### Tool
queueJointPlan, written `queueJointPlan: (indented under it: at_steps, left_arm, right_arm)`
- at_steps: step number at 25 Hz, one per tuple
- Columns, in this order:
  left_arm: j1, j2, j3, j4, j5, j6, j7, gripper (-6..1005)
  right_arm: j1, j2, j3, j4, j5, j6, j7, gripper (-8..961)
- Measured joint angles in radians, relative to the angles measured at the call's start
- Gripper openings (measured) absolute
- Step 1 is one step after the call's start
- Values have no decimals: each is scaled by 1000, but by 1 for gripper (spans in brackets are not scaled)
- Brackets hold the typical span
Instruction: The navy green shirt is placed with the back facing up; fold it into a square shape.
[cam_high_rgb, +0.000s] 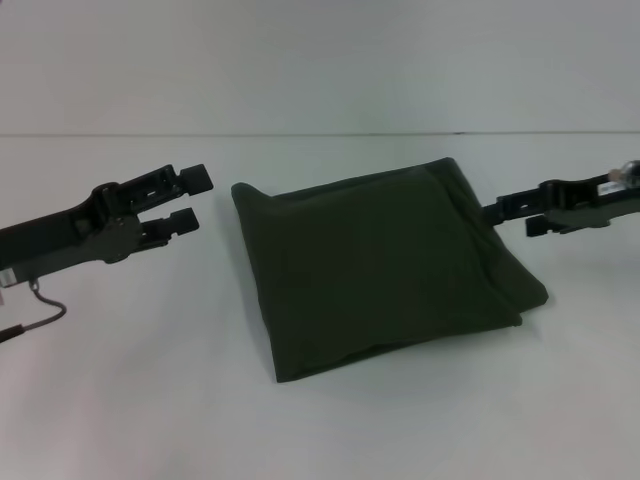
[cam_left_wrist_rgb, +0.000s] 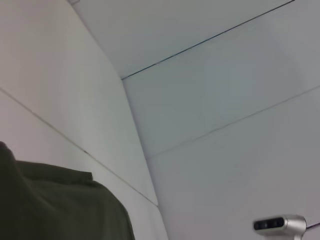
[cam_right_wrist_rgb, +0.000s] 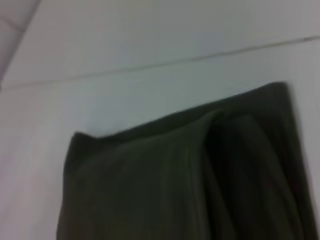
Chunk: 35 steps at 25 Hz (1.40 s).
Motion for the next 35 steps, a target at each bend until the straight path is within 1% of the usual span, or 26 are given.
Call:
queueJointPlan:
  at_steps: [3,5,12,16,17,22,30,35]
  left_arm:
    - [6,2,0,0,0,12,10,951]
    - [10,2,-3,0,0,20,13,951]
    - [18,-1,-25,0,-5,32,23,949]
    - [17,-5,-26,0,-5,28,23,949]
    - [16,-5,-26,0,-5,27,23,949]
    - [11,-5,-26,-1,-7,23,24,949]
    - [4,-9,-31,-1,-10,17,24,949]
    - [-3,-12,-32,-2,-5,12,24,949]
  right_arm:
    - [37,21,-17,6,-62,4,34,874]
    - [49,33,-24,8,-84,16,45,873]
    - [52,70,-44,10,-87,79,34,868]
    - [53,94,-46,12,-86,114,26,865]
    - [56,103,-48,19,-86,128,21,865]
    - [66,112,-55,43,-88,141,12,861]
    - [65,113,-82,53,-90,171,20,856]
    - [74,126,-88,64,-91,187,14,853]
